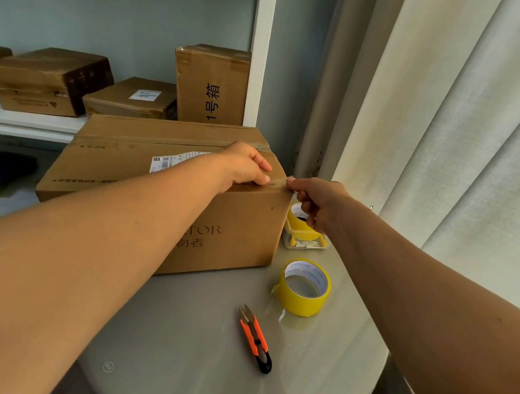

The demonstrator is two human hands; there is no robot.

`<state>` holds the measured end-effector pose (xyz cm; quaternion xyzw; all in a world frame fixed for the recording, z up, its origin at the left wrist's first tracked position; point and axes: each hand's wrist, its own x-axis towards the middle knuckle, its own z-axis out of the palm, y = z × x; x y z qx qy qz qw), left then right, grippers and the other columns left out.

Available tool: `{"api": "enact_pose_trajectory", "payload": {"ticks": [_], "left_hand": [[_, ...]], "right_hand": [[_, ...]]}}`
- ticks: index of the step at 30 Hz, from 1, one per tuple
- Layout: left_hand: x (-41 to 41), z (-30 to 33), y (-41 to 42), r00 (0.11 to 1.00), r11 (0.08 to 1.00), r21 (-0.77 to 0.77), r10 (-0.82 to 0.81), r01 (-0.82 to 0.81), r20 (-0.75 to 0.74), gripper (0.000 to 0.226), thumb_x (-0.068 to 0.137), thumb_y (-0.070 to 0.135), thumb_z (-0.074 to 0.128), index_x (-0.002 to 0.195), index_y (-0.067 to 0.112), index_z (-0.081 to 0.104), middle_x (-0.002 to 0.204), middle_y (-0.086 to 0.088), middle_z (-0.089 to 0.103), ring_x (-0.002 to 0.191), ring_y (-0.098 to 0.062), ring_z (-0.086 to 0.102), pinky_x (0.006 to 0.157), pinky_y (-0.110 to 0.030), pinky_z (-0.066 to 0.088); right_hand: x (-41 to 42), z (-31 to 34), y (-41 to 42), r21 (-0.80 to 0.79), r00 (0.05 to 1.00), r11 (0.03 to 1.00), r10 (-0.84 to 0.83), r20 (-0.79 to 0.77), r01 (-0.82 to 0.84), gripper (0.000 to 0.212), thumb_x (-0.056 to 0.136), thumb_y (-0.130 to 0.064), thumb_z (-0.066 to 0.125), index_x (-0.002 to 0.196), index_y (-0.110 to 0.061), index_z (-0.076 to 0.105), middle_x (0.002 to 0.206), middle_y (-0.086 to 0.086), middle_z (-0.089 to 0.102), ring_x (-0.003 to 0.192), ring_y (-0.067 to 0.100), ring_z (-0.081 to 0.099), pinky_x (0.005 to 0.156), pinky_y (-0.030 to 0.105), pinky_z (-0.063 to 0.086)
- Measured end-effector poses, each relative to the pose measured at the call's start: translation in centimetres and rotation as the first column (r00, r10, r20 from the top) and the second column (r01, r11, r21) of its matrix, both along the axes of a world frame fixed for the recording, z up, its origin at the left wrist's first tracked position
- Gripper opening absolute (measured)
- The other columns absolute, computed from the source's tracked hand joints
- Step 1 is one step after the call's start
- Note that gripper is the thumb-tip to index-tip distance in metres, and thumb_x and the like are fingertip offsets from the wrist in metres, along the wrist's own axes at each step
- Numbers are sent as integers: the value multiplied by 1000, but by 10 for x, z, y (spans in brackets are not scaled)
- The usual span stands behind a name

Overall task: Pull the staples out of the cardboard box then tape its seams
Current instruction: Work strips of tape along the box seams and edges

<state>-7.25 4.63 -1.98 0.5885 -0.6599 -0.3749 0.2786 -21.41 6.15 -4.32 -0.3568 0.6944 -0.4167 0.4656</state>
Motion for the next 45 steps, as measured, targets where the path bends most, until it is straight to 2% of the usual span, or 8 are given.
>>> {"api": "enact_pose_trajectory", "payload": {"ticks": [6,12,16,19,23,29,33,45], "left_hand": [[-2,-3,-1,1000,1000,-14,11,-11,-23,12,85,12,68,97,16,65,104,-4,60,99,-17,53,82,-27,41],[-2,-4,-2,999,1000,-9,11,-12,-30,18,84,14,70,102,14,66,97,-1,59,95,-14,52,80,-28,40],[-1,-4,-3,1000,1000,-13,10,-10,-26,17,84,11,69,100,15,66,102,-3,59,98,-16,52,81,-28,40],[-1,-5,-3,1000,1000,-15,3,-3,-22,18,84,10,69,102,14,66,103,-3,58,99,-16,51,82,-28,39],[-4,-4,-2,1000,999,-40,-16,16,-3,17,85,8,67,101,12,66,103,-3,57,98,-15,50,80,-27,39],[-2,-5,-3,997,997,-48,-60,62,41,18,83,2,67,79,18,62,86,1,56,94,-16,51,66,-21,40],[-2,-8,-3,995,994,-60,-84,86,47,17,84,1,66,91,16,70,87,1,59,95,-17,53,77,-28,41],[-3,-7,-4,987,988,-93,-115,126,113,27,85,1,64,108,13,71,99,-3,61,97,-17,53,79,-27,41]], "right_hand": [[-2,-1,2,9,1000,1000,3,1,-3,23,86,-28,70,76,-13,56,68,0,47,53,8,34,44,18,32],[1,-1,-1,11,1000,1000,2,-1,-2,21,85,-28,71,82,-13,58,69,-1,47,52,7,35,36,14,30],[3,-3,-2,-3,1000,1000,-3,-19,3,23,84,-28,72,91,-11,58,72,0,48,51,7,35,33,10,29],[4,-3,-4,-30,998,1000,-4,-67,2,28,84,-28,73,100,-11,58,78,1,49,54,8,39,39,18,31],[5,-3,-5,-53,996,999,-3,-93,-2,32,84,-27,73,106,-9,59,76,0,48,56,9,39,45,20,32],[3,-5,-7,-112,988,994,1,-151,-18,36,83,-26,73,110,-5,60,80,4,50,58,11,42,47,22,34],[2,-5,-8,-135,981,990,8,-193,-35,32,83,-27,73,104,-6,59,86,6,52,60,12,43,47,22,35],[0,-2,-7,-183,962,981,6,-274,-58,19,86,-28,67,84,-9,63,79,5,53,62,11,44,50,21,37]]}}
